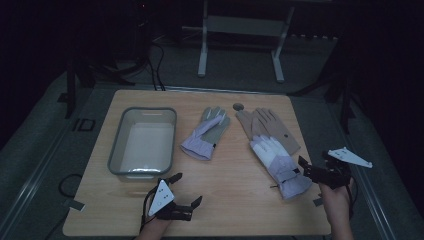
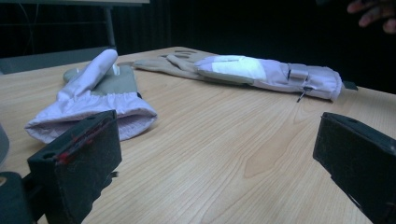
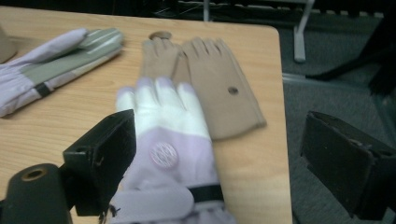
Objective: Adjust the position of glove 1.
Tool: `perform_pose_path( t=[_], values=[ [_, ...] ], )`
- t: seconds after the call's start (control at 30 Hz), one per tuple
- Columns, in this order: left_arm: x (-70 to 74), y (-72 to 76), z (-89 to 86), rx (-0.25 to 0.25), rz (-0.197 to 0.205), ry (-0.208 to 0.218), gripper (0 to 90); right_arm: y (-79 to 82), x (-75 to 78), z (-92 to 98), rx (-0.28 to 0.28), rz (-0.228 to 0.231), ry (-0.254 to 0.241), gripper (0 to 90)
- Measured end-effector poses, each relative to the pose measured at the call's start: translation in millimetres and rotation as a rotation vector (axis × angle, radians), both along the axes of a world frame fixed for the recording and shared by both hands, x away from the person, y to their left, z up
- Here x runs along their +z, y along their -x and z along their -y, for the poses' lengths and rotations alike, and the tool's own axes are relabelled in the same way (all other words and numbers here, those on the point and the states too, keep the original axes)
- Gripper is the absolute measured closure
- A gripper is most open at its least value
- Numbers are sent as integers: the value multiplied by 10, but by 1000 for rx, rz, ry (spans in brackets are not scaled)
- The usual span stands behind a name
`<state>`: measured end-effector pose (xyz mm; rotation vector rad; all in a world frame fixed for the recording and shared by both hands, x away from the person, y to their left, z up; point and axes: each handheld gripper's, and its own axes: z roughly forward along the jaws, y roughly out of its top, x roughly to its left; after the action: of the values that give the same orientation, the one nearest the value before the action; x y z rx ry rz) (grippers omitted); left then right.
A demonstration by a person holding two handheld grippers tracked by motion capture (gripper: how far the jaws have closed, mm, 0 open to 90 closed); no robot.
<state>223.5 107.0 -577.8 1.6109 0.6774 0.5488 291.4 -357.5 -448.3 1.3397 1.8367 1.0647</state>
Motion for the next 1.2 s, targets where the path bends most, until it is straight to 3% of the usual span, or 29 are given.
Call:
perform_pose_path(
  t=[0.23, 0.33, 0.37, 0.4, 0.47, 0.57, 0.8, 0.9, 1.03, 1.2],
  values=[
    [-4, 8, -5, 12, 8, 12, 13, -90, 226, -137, -31, 58, 1, 108],
    [-4, 14, -7, 11, 14, 8, 13, -146, 349, -251, -40, 76, 34, 109],
    [-4, 13, -9, 8, 14, 7, 13, -146, 349, -251, -40, 76, 34, 109],
    [-4, 12, -9, 8, 12, 9, 13, -190, 420, -290, -17, 48, 11, 109],
    [-5, 11, -10, 8, 10, 15, 13, -209, 453, -313, -9, 55, 4, 109],
    [-4, 11, -10, 5, 11, 12, 13, -298, 558, -436, 20, 50, 39, 131],
    [-5, 8, -13, 2, 10, 16, 13, -446, 682, -660, 51, 58, 54, 132],
    [-6, 10, -17, 2, 10, 18, 13, -473, 735, -741, 45, 64, 18, 138],
    [-4, 2, -17, -18, 7, 14, 13, -534, 789, -841, 94, 41, -13, 136],
    [-6, 11, -15, -15, 16, 11, 13, -611, 810, -981, 116, 33, 4, 137]
  ],
)
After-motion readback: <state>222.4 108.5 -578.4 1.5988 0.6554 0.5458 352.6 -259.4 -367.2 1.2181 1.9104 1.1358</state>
